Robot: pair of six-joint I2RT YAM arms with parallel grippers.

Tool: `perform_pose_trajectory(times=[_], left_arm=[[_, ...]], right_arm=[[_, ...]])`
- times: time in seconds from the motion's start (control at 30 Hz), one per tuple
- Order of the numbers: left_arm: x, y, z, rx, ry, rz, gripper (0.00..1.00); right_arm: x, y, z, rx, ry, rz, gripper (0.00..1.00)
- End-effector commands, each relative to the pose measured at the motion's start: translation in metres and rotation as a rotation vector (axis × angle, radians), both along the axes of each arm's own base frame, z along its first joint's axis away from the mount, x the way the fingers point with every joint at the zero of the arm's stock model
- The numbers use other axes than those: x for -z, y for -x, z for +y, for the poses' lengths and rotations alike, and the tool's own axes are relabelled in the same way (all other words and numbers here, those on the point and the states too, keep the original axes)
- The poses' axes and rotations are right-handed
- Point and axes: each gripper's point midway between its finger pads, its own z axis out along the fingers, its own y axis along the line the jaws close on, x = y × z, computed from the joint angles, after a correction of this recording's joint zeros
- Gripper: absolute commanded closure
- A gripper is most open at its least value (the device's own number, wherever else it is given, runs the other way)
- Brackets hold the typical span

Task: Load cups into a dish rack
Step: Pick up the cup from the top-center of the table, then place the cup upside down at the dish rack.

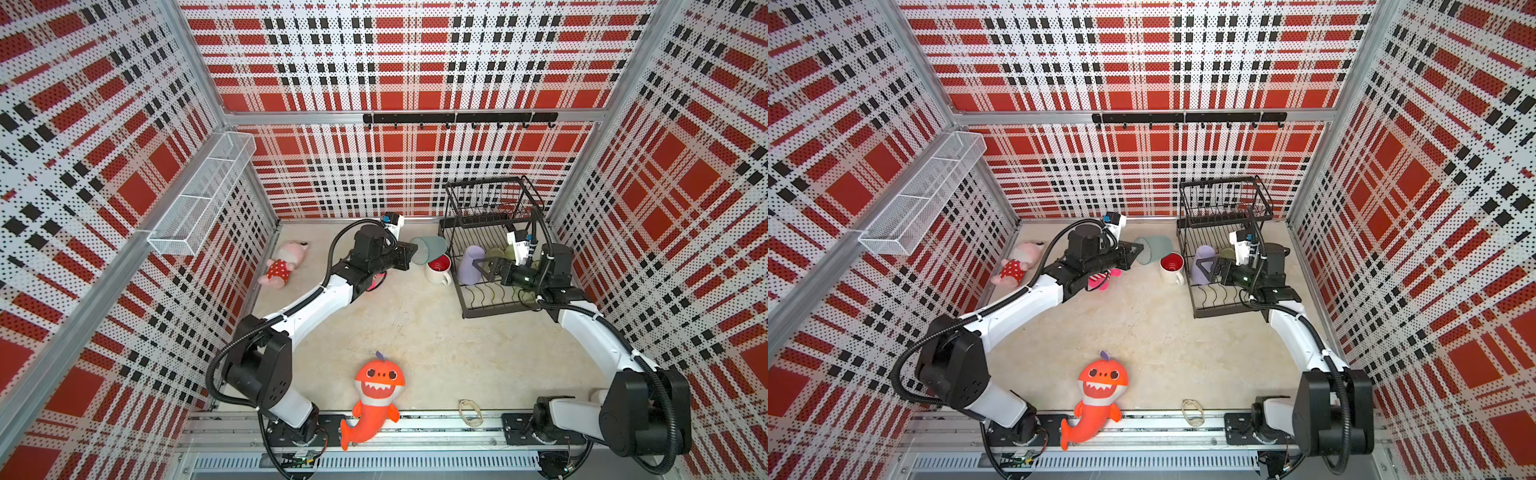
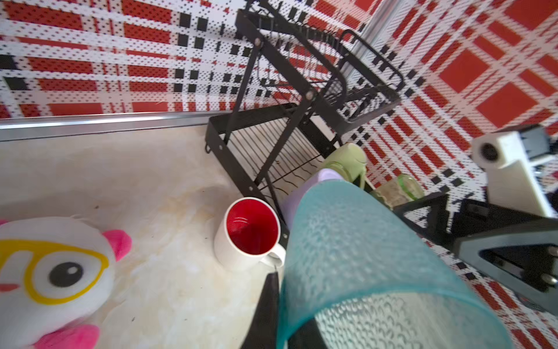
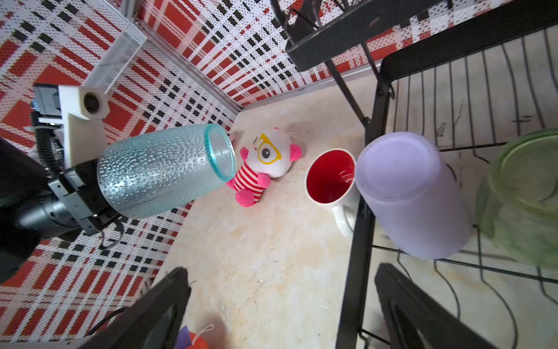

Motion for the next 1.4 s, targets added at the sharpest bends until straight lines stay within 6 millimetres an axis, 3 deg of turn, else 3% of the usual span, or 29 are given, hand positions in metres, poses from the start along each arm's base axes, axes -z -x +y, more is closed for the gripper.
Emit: perform_pose_trajectory(times=[0.0, 0.33, 0.57, 0.8, 1.03, 1.37], left_arm=[[-0.042, 0.015, -0.012, 0.088, 0.132, -0.091, 0.99], [-0.036, 0.038, -0.043, 0.217, 0.209, -0.05, 0.99], [-0.045, 0.058, -0.062, 0.277, 0.242, -0.073, 0.99], [-0.048, 0.058, -0.068, 0.284, 0.261, -0.086, 0.99], [-0.047, 0.061, -0.078, 0.3, 0.267, -0.088, 0.98], [-0.045, 0.064, -0.081, 0.315, 0.276, -0.088, 0.98]], right_arm=[[-0.025, 0.005, 0.009, -0.069, -0.068, -0.05, 0.0], [-0.051, 0.019, 0.024, -0.175, -0.244, -0.063, 0.0], [-0.062, 0.025, 0.033, -0.24, -0.309, -0.057, 0.0], [-0.078, 0.037, 0.049, -0.336, -0.384, -0.083, 0.03], [-0.078, 0.039, 0.065, -0.378, -0.391, -0.072, 0.08], [-0.083, 0.041, 0.068, -0.405, -0.42, -0.086, 0.17]])
